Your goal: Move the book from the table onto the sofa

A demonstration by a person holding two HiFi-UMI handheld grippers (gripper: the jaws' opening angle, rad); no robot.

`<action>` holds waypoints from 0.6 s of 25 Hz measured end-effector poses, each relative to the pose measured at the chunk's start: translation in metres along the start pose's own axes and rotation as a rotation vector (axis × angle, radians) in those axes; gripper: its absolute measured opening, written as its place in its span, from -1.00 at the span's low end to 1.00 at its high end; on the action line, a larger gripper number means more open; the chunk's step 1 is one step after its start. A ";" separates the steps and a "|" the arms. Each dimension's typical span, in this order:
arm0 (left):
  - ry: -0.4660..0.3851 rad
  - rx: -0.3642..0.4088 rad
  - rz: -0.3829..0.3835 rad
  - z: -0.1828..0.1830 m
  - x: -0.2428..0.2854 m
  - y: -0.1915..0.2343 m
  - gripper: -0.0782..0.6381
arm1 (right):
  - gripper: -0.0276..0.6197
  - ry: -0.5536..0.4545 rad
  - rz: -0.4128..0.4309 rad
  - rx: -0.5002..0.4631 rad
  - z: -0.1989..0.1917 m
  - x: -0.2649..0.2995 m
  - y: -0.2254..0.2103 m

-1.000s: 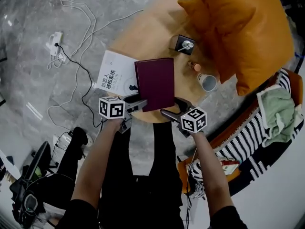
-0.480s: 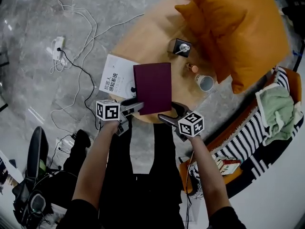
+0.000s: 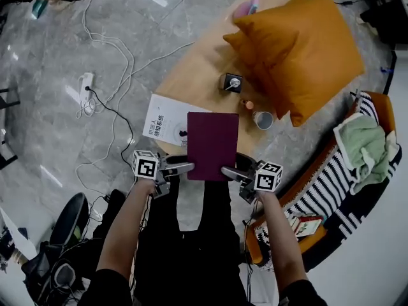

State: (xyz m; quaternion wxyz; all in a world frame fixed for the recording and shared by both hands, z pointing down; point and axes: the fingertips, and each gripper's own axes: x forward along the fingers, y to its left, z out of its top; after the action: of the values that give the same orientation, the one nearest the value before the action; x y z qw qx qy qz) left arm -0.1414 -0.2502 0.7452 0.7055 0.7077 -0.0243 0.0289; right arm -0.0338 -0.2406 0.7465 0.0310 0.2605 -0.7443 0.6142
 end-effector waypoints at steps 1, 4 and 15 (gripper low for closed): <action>0.012 0.000 -0.014 -0.002 0.002 -0.008 -0.16 | 0.35 -0.005 0.027 0.028 0.001 -0.004 0.007; 0.034 0.007 -0.050 -0.007 0.002 -0.031 -0.16 | 0.27 0.004 0.126 0.104 0.001 -0.013 0.040; 0.073 0.086 -0.063 -0.009 -0.034 -0.118 -0.16 | -0.24 -0.116 0.219 0.189 0.006 -0.022 0.137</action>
State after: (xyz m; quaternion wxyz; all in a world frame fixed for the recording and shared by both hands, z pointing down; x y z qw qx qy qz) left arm -0.1665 -0.2406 0.6247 0.6754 0.7363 0.0250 0.0332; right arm -0.0714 -0.2236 0.6138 -0.1037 0.2146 -0.7077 0.6651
